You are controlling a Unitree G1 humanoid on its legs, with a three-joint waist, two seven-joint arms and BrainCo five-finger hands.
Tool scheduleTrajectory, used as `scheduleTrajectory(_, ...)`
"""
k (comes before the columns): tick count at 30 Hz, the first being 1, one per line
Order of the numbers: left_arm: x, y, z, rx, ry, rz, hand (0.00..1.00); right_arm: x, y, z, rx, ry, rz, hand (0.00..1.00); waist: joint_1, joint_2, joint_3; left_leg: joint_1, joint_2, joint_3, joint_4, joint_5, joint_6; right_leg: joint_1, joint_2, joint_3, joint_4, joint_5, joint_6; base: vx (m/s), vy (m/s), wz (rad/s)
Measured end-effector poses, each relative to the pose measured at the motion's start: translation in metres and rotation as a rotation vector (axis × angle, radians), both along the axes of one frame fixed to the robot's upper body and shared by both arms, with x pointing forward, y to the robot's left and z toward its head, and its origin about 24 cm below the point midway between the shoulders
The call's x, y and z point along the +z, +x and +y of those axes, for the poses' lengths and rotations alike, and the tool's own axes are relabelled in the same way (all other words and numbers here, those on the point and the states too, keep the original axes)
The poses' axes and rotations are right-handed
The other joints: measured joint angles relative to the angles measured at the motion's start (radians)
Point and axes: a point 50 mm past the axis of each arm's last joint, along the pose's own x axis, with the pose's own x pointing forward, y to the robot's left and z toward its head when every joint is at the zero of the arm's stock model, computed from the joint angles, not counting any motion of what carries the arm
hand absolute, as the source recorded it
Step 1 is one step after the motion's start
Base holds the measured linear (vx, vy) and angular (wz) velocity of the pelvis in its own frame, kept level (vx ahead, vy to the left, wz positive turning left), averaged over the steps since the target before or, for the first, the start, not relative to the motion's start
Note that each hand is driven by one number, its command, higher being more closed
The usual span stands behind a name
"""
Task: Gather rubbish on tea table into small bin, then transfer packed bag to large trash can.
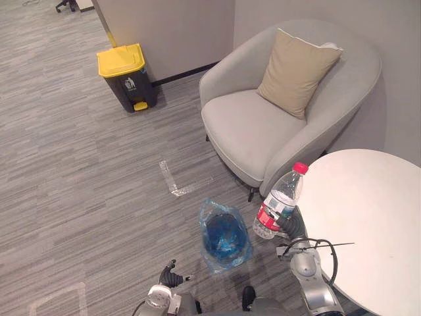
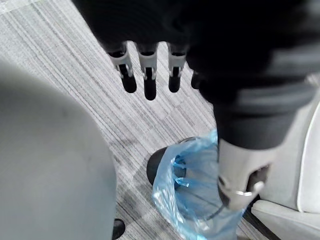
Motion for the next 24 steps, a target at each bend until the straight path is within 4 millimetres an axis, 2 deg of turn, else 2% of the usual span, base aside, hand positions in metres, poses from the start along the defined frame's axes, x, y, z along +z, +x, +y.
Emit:
scheduleTrajectory(2,0.001,0.001,0.004,-0.011,0.013,-0.002,0.0,-0.001,-0.001,0.004,0.012,0.01,0.005,1.0,0.0,-0.019,-0.003,0.012,-0.032,0.007,-0.047,0.013,0.016,0.001,-0.027,0.002,-0.025,0.013,0.019,0.0,0.177,0.07)
scheduleTrajectory(6,0.001,0.001,0.006,-0.027,0.029,0.0,0.0,-0.002,-0.001,0.008,0.028,0.004,0.007,1.0,0.001,-0.016,-0.005,0.04,-0.073,0.02,-0.099,0.036,0.04,0.006,-0.059,0.015,-0.042,0.025,0.038,-0.02,0.104,-0.05)
scheduleTrajectory(9,0.001,0.0,0.011,-0.028,0.042,0.004,0.0,-0.004,0.003,0.02,0.105,-0.023,0.018,1.0,0.001,-0.015,-0.003,0.041,-0.075,0.032,-0.131,0.051,0.039,-0.022,-0.058,0.031,-0.032,0.026,0.04,-0.03,0.011,-0.17)
scheduleTrajectory(12,0.003,0.006,0.012,-0.033,0.049,-0.012,0.0,-0.003,0.02,0.027,0.174,-0.065,0.021,1.0,0.002,-0.015,0.017,-0.012,-0.072,0.044,-0.112,0.055,0.038,-0.098,-0.054,0.047,0.014,0.026,0.039,-0.07,-0.011,-0.18)
scheduleTrajectory(14,0.011,0.028,0.01,-0.023,0.038,-0.067,0.0,0.008,0.047,0.028,0.224,-0.135,-0.013,1.0,0.003,-0.011,0.086,-0.131,-0.06,0.042,-0.027,0.055,0.038,-0.211,-0.053,0.053,0.088,0.025,0.037,-0.17,-0.034,0.0)
scheduleTrajectory(16,0.016,0.039,0.011,-0.001,0.028,-0.097,0.0,0.016,0.061,0.028,0.244,-0.179,-0.033,1.0,0.004,-0.01,0.125,-0.19,-0.056,0.039,0.013,0.054,0.04,-0.264,-0.053,0.052,0.121,0.024,0.034,-0.16,-0.02,0.09)
scheduleTrajectory(18,0.026,0.059,0.014,0.06,0.016,-0.163,0.0,0.035,0.083,0.027,0.257,-0.254,-0.084,1.0,0.011,-0.01,0.176,-0.321,-0.048,0.031,0.079,0.049,0.047,-0.393,-0.053,0.052,0.191,0.021,0.03,-0.23,-0.001,0.1)
scheduleTrajectory(22,0.046,0.09,0.015,0.119,-0.011,-0.273,0.0,0.062,0.103,0.022,0.237,-0.31,-0.167,1.0,0.031,-0.012,0.237,-0.463,-0.032,0.019,0.168,0.042,0.057,-0.535,-0.056,0.055,0.285,0.016,0.022,-0.21,-0.004,0.04)
scheduleTrajectory(24,0.063,0.111,0.014,0.166,-0.037,-0.369,0.0,0.085,0.115,0.022,0.217,-0.331,-0.24,1.0,0.038,-0.014,0.247,-0.588,-0.022,0.013,0.223,0.034,0.064,-0.655,-0.056,0.051,0.342,0.015,0.019,-0.18,-0.01,0.06)
